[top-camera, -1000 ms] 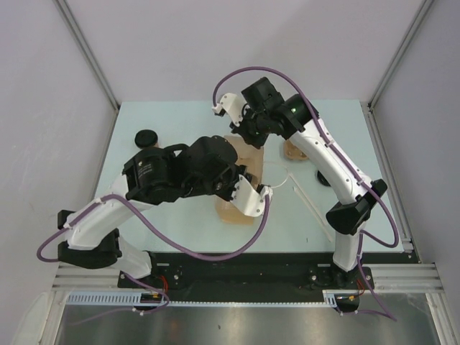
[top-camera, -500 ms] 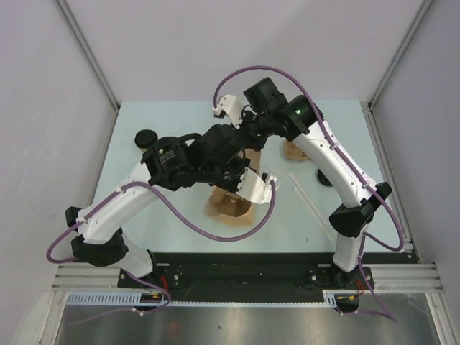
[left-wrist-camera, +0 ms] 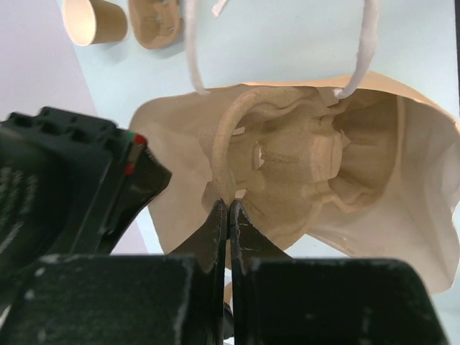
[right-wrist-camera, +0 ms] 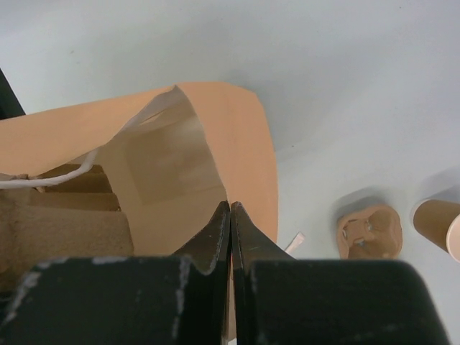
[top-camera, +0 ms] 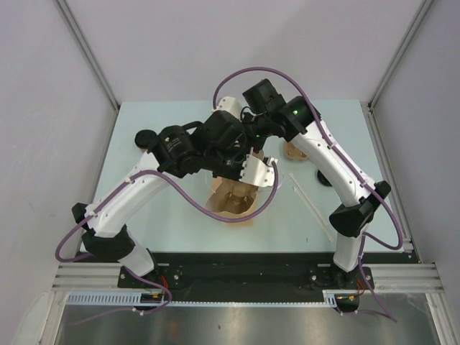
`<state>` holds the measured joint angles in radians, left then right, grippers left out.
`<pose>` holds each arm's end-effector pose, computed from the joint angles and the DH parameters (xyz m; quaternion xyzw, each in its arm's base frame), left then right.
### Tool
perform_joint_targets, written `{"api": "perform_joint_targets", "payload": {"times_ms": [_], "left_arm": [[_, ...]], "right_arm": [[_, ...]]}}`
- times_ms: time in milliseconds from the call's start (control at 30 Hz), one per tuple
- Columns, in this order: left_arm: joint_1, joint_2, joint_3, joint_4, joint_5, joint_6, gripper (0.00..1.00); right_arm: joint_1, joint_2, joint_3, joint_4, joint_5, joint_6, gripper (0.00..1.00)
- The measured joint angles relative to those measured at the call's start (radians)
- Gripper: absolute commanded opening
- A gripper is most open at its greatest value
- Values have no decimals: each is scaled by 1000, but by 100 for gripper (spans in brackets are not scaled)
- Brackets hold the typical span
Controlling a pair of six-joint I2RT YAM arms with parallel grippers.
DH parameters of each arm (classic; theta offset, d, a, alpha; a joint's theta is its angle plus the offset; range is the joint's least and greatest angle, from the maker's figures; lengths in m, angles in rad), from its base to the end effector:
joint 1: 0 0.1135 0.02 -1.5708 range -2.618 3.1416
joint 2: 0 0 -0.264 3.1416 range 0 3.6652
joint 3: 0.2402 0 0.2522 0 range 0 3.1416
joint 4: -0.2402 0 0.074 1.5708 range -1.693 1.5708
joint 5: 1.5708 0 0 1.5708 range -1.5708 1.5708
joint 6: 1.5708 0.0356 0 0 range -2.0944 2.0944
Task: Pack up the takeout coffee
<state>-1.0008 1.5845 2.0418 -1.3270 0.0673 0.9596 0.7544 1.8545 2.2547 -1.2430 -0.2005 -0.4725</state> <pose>0.1532 -0.2434 0.4558 0.7861 0.5131 -0.0387 0.3425 0.2637 0.2576 0.4364 -0.5644 0.7397 0.1424 0.3376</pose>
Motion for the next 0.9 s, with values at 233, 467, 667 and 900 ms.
{"api": "perform_joint_targets", "payload": {"times_ms": [233, 467, 667, 900], "left_arm": [[-6, 9, 66, -8, -16, -1, 0], [-58, 25, 109, -24, -76, -1, 0], [-106, 37, 133, -30, -120, -1, 0], [-56, 37, 79, -30, -88, -2, 0]], "right_arm": [[-6, 0, -3, 7, 1, 1, 0], [-5, 4, -3, 14, 10, 2, 0], [-5, 18, -3, 19, 16, 8, 0], [-6, 21, -3, 18, -2, 8, 0]]}}
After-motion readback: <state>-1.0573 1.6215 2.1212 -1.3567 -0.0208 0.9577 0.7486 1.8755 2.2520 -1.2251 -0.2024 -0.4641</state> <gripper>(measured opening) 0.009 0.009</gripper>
